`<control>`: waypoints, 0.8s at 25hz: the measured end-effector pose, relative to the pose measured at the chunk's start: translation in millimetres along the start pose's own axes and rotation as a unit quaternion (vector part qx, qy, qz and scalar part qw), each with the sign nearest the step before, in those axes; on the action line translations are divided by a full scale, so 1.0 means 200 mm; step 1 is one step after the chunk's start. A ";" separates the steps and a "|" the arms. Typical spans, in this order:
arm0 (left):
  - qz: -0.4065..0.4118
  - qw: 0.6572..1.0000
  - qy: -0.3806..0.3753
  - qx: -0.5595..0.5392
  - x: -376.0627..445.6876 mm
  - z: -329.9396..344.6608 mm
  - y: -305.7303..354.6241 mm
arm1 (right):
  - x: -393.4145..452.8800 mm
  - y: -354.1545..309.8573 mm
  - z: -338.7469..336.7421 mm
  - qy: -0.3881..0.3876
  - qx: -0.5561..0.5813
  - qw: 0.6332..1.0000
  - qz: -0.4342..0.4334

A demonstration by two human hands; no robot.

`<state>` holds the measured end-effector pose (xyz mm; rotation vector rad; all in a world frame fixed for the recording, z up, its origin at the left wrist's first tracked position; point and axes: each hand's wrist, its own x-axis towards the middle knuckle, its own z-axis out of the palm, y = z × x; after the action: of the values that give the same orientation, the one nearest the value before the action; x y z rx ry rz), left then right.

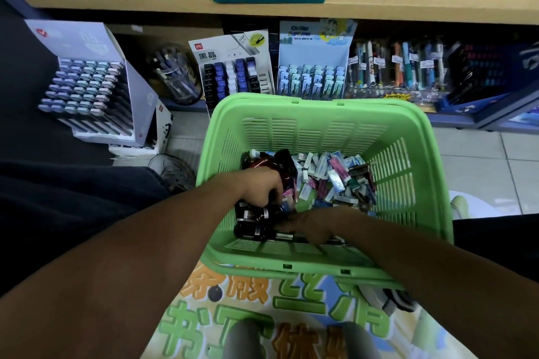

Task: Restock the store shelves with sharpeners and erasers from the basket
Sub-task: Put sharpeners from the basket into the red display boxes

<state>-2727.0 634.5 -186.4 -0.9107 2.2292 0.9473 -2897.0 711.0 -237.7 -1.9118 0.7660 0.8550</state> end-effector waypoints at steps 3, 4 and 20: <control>-0.040 0.996 0.058 -0.061 -0.02 -0.08 0.01 | -0.04 0.07 -0.04 0.008 -0.016 1.000 0.012; -0.049 0.994 0.075 -0.066 -0.02 -0.09 0.03 | -0.06 0.10 -0.05 -0.008 -0.039 0.999 0.015; -0.122 0.965 0.184 -0.142 0.04 -0.13 0.02 | 0.15 -0.27 -0.16 0.268 -0.346 0.897 -0.062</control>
<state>-2740.8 613.4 -175.4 -1.5651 2.2335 1.0662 -2829.9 699.6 -224.5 -2.8756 0.6878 0.5483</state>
